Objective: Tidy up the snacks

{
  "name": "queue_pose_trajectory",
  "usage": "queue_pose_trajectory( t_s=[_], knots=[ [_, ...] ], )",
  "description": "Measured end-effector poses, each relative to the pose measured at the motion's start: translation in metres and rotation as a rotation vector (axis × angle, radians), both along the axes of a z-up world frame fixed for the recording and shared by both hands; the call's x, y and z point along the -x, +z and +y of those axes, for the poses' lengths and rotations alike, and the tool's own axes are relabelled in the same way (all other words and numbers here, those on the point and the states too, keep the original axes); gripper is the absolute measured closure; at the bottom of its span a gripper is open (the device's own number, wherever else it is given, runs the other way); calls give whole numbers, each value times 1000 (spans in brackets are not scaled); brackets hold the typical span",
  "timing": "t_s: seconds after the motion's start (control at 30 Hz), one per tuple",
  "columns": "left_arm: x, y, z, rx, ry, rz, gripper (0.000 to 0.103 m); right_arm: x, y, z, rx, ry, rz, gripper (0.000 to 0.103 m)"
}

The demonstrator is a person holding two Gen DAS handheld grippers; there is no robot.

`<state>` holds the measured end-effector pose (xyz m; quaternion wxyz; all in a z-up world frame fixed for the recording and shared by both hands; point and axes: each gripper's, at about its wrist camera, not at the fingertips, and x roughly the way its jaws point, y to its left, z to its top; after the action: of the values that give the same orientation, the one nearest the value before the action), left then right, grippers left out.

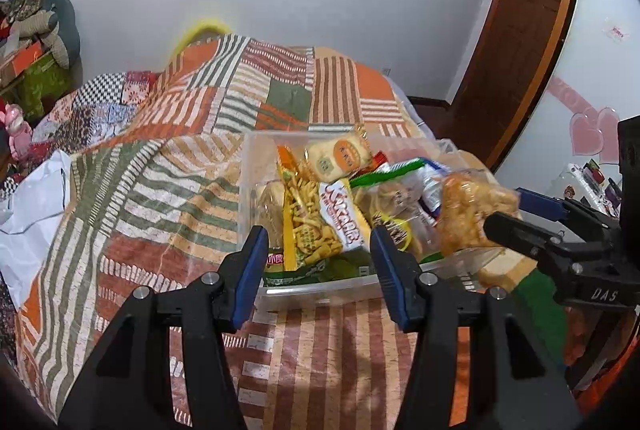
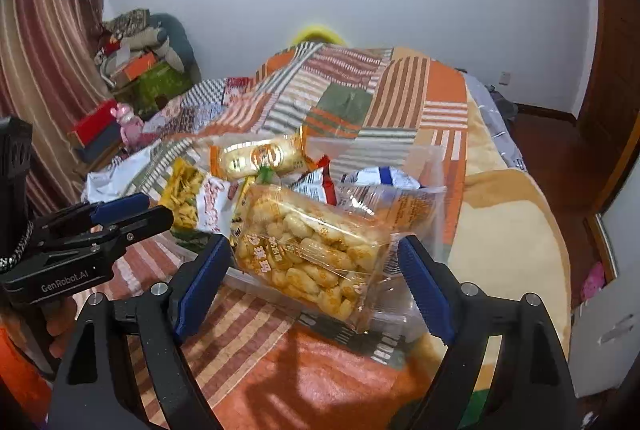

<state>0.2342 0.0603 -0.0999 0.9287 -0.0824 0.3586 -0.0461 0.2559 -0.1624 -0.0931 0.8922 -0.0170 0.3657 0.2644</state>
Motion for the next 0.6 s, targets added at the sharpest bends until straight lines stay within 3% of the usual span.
queue_pose_trajectory(
  t_s=[0.23, 0.4, 0.6],
  knots=[
    [30, 44, -9, 1, 2, -121, 50, 23, 39, -19, -66, -22, -85, 19],
    [63, 81, -18, 4, 1, -232, 41, 51, 68, -28, -98, -26, -162, 17],
    [110, 120, -30, -24, 8, -350, 24, 87, 91, -32, -117, -21, -247, 7]
  ],
)
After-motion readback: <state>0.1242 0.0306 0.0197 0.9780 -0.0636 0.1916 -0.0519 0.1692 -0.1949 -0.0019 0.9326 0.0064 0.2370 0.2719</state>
